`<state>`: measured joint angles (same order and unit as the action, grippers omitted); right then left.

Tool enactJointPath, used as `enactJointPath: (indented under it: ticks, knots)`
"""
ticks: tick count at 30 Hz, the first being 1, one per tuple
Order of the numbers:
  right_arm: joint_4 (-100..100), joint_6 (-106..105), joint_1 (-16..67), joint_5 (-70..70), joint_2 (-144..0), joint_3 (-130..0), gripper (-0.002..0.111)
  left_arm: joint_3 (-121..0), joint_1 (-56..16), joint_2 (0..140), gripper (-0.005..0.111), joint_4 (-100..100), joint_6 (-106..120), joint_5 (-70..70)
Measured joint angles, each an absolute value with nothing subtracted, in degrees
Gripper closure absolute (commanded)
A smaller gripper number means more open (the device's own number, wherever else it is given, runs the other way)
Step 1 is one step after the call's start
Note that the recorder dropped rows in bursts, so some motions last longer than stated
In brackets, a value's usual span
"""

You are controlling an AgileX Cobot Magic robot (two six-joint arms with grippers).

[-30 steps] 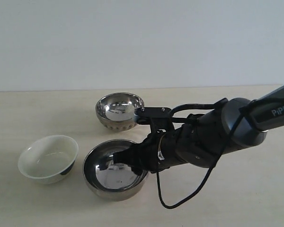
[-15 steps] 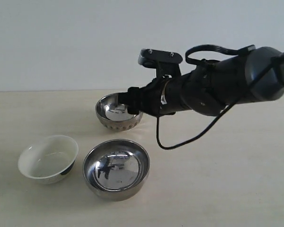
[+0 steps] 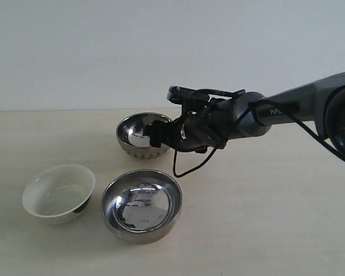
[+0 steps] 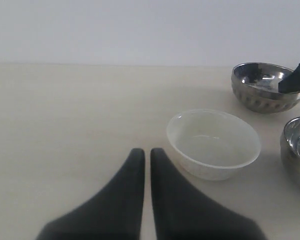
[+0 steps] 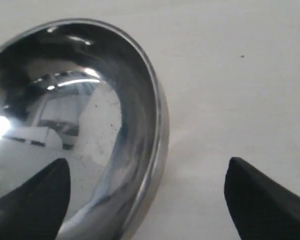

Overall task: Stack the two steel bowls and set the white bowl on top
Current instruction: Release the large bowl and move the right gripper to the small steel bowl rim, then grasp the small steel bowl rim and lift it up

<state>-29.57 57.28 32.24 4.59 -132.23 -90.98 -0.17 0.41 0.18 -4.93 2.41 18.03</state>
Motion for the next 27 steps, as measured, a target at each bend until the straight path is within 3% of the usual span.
enactJointPath:
  ticks: [8, 20, 27]
  knots:
    - [-29.6, 57.6, 32.1, 2.9, -132.8, -91.2, 0.108, -0.2, 0.4, 0.2, 0.103, -4.9, 2.4, 18.0]
    - [-28.7, 58.1, 32.1, 3.6, -130.0, -91.3, 0.108, -0.2, 0.4, 0.2, 0.103, -4.9, 2.4, 18.0]
    - [-27.9, 51.8, 33.5, 14.3, -122.3, -91.3, 0.108, -0.2, 0.4, 0.2, 0.103, -4.9, 2.4, 18.0]
